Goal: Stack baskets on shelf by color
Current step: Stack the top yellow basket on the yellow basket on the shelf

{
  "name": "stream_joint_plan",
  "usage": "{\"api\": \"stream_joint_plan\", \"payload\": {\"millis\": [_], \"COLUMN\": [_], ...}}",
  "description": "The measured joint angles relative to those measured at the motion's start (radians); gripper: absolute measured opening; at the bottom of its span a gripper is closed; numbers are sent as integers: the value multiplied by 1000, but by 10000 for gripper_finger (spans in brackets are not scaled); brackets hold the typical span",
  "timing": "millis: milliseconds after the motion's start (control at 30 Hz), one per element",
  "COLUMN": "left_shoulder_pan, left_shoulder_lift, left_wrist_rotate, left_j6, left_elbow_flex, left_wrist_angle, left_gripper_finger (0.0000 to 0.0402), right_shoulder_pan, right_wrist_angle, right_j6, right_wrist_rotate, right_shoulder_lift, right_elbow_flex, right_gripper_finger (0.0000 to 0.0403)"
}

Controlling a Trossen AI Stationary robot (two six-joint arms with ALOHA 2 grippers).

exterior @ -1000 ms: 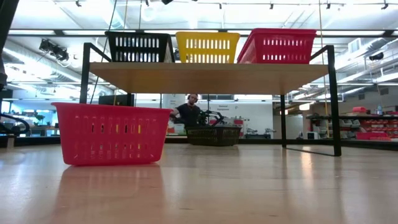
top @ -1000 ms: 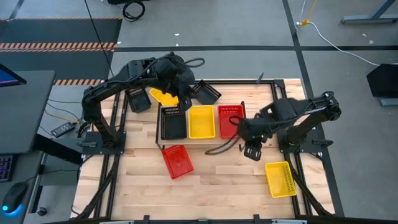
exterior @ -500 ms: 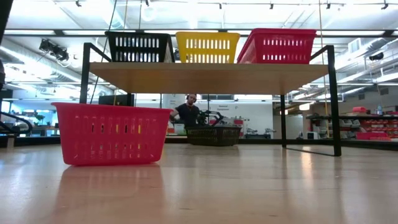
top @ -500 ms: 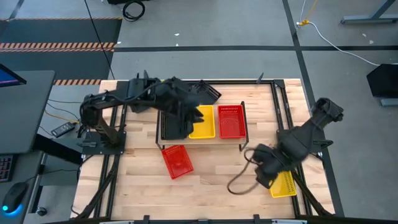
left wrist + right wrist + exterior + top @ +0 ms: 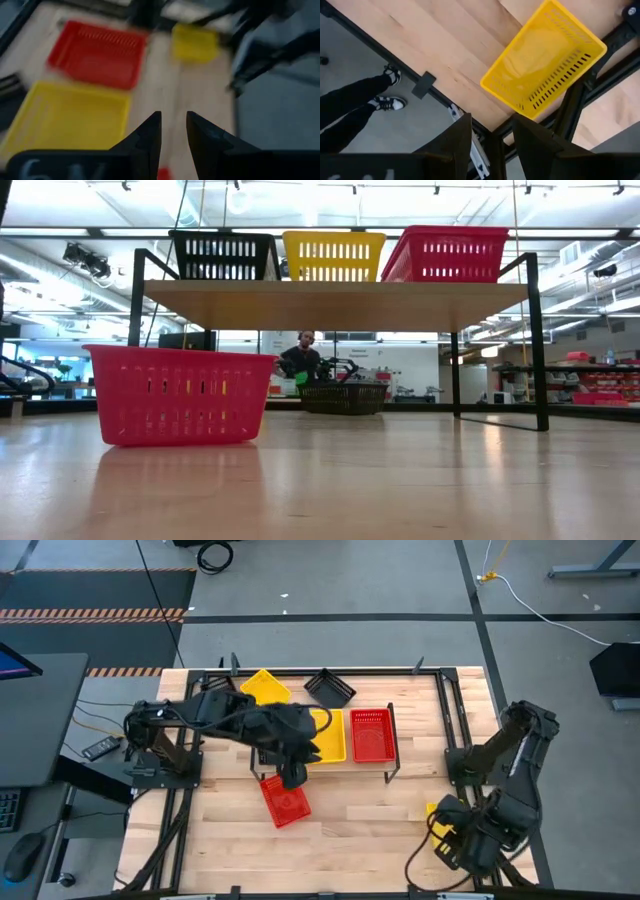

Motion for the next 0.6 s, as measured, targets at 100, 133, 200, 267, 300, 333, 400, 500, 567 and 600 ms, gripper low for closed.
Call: {"api": "stream_joint_plan", "payload": {"millis": [100, 133, 200, 267, 300, 333, 400, 500, 567, 600], "left_shoulder_pan": [9, 26, 90, 168, 207, 248, 336, 483, 576, 624], "left_shoulder_lift": [-4, -7, -17, -24, -33, -41, -51, -48, -35, -28], "left_wrist_rotate": [-141, -169, -154, -95, -63, -47, -39, -36, -15, 4], "left_j6": [-46, -70, -85, -42, -14, 10, 53, 132, 182, 210], "left_elbow_flex": [0, 0, 1, 2, 3, 4, 10, 8, 8, 8], "left_wrist_angle": [-211, -285, -391, -387, -380, -375, -358, -377, -377, -379], "left_gripper_finger": [97, 97, 97, 99, 101, 103, 106, 112, 116, 118], "right_shoulder_pan": [12, 13, 13, 7, 4, -1, -11, -24, -34, -42], "right_wrist_angle": [13, 18, 39, 61, 68, 71, 71, 71, 70, 70], "right_j6": [35, 44, 59, 61, 57, 54, 55, 54, 45, 39], "right_wrist_rotate": [35, 46, 65, 89, 100, 103, 103, 105, 105, 106], "right_shoulder_lift": [0, 0, 0, 0, 0, 0, 0, 0, 0, 0], "right_elbow_flex": [-7, -9, -10, -10, -10, -10, -10, -10, -10, -10], "right_gripper_finger": [148, 148, 148, 148, 148, 148, 148, 148, 148, 148]}}
